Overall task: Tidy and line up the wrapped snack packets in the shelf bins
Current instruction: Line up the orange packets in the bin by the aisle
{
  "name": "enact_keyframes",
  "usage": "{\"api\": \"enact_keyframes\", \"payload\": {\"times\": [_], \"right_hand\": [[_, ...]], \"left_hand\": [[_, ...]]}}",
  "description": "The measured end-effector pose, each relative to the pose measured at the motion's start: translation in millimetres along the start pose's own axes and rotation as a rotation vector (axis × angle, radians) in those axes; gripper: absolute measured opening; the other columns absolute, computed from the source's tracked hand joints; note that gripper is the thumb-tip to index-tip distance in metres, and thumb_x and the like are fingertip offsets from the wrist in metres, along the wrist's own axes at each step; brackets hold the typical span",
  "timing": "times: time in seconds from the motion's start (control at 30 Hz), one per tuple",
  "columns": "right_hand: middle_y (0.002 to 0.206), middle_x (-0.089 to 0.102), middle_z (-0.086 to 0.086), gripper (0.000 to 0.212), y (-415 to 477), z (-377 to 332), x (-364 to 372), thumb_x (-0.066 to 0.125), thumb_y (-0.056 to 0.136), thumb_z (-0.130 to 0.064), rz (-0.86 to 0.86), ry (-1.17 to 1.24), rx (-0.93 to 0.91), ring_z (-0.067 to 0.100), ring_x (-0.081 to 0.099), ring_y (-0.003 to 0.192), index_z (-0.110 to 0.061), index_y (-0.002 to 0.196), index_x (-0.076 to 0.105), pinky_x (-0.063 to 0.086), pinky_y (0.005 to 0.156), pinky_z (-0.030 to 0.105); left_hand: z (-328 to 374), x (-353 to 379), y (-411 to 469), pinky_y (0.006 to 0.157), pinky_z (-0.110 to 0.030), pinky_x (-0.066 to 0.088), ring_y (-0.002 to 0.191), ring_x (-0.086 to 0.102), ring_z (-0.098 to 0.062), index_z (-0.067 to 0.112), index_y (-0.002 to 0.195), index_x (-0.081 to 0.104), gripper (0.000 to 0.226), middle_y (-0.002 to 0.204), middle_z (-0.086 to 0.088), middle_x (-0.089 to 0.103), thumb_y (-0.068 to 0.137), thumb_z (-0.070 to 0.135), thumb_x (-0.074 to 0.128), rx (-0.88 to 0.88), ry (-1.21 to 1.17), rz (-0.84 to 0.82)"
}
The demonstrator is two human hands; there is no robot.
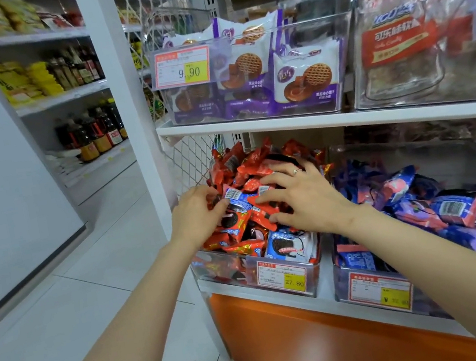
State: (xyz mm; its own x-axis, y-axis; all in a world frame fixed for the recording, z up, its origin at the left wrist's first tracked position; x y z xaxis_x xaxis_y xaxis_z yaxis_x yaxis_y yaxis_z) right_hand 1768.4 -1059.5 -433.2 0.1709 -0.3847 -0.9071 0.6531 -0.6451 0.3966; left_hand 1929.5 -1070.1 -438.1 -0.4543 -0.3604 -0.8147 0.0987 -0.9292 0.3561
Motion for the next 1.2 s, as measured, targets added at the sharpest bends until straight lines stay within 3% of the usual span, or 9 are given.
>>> {"api": "enact_keyframes", "payload": {"times": [0.17, 0.3, 0.43, 0.5, 0.57, 0.8, 0.9, 1.0, 1.2], "right_hand": [[0.117, 0.064, -0.003, 0.032, -3.9, 3.4, -5.0, 0.056, 0.077, -0.047, 0.089, 0.053, 0.024, 0.025, 0.05, 0.121, -0.031, 0.1, 0.071, 0.035, 0.096, 0.057], [0.115, 0.064, -0.004, 0.027, -6.1, 4.7, -6.6, 0.059, 0.076, -0.042, 0.122, 0.095, 0.024, 0.024, 0.05, 0.121, -0.03, 0.097, 0.071, 0.036, 0.094, 0.055], [0.12, 0.062, -0.006, 0.02, -6.6, 9.6, -7.6, 0.067, 0.08, -0.033, 0.112, 0.137, 0.04, 0.022, 0.045, 0.125, -0.03, 0.099, 0.071, 0.031, 0.097, 0.053], [0.125, 0.059, -0.007, 0.021, -6.2, 12.5, -7.7, 0.067, 0.082, -0.031, 0.094, 0.142, 0.058, 0.02, 0.041, 0.129, -0.031, 0.102, 0.071, 0.029, 0.098, 0.049], [0.13, 0.055, -0.009, 0.021, -5.9, 14.2, -7.2, 0.065, 0.085, -0.032, 0.076, 0.15, 0.077, 0.017, 0.036, 0.132, -0.032, 0.105, 0.069, 0.026, 0.098, 0.045], [0.13, 0.051, -0.014, 0.041, -1.5, 11.3, -7.7, 0.059, 0.084, -0.052, 0.06, 0.218, 0.213, 0.011, 0.028, 0.132, -0.035, 0.121, 0.056, 0.019, 0.103, 0.039], [0.128, 0.05, -0.008, 0.058, 3.4, 5.6, -6.0, 0.054, 0.082, -0.063, 0.057, 0.171, 0.278, 0.016, 0.028, 0.131, -0.036, 0.133, 0.047, 0.015, 0.108, 0.043], [0.121, 0.049, -0.003, 0.056, 8.7, -3.9, -2.2, 0.051, 0.082, -0.065, 0.037, 0.077, 0.286, 0.022, 0.029, 0.128, -0.036, 0.13, 0.051, 0.01, 0.111, 0.048], [0.118, 0.054, -0.004, 0.04, 11.9, 1.6, -6.2, 0.054, 0.085, -0.057, 0.087, 0.18, 0.376, 0.021, 0.031, 0.125, -0.034, 0.117, 0.061, 0.012, 0.107, 0.044]], "left_hand": [[0.7, 26.0, 11.4, 0.099, -0.036, 0.03, 0.124, 0.039, -0.027, 0.018, 0.125, 0.055, 0.039, 0.128, -0.01, 0.046, 0.094, 0.041, 0.047, -0.118, 0.221, -0.054], [-5.4, 31.7, 17.0, 0.103, -0.039, 0.027, 0.127, 0.034, -0.03, 0.016, 0.128, 0.053, 0.045, 0.132, -0.013, 0.04, 0.095, 0.045, 0.043, -0.214, 0.273, -0.078], [-16.6, 36.9, 19.3, 0.103, -0.039, 0.032, 0.125, 0.04, -0.027, 0.024, 0.107, 0.064, 0.028, 0.126, -0.009, 0.047, 0.088, 0.045, 0.059, -0.288, 0.077, -0.143], [-23.4, 37.5, 18.6, 0.097, -0.041, 0.04, 0.11, 0.055, -0.029, 0.028, 0.082, 0.061, 0.016, 0.107, -0.007, 0.06, 0.08, 0.041, 0.07, -0.307, -0.112, -0.134], [-24.0, 40.2, 14.6, 0.085, -0.046, 0.05, 0.084, 0.063, -0.033, 0.024, 0.071, 0.054, 0.023, 0.08, -0.005, 0.062, 0.077, 0.026, 0.075, -0.292, -0.396, -0.151], [-6.6, 23.1, -2.2, 0.072, -0.015, 0.047, 0.084, 0.057, -0.01, 0.017, 0.08, 0.051, 0.027, 0.09, -0.001, 0.064, 0.078, -0.003, 0.069, -0.117, -0.679, -0.166], [-1.5, 16.8, -7.7, 0.076, -0.02, 0.049, 0.089, 0.057, -0.014, 0.017, 0.082, 0.052, 0.03, 0.099, -0.007, 0.063, 0.077, -0.009, 0.067, -0.071, -0.766, -0.15], [6.0, 14.3, -11.8, 0.087, -0.035, 0.049, 0.095, 0.058, -0.019, 0.019, 0.085, 0.057, 0.032, 0.102, -0.01, 0.064, 0.076, -0.01, 0.066, -0.009, -0.776, -0.171], [7.1, 10.7, -16.4, 0.085, -0.015, 0.046, 0.106, 0.052, -0.005, 0.03, 0.109, 0.055, 0.049, 0.116, 0.008, 0.053, 0.078, -0.007, 0.065, 0.043, -0.668, -0.196]]}}
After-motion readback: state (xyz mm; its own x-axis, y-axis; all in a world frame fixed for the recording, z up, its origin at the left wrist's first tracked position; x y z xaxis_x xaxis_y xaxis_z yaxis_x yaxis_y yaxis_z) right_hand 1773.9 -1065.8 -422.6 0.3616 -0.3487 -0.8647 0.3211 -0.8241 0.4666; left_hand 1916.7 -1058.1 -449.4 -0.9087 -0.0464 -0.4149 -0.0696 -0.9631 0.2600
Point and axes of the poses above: each hand's wrist, its own y-axis towards the middle knuckle, its own x-axis out of the palm, z = x × y, the point moved 10 cm from there along y, towards the middle knuckle
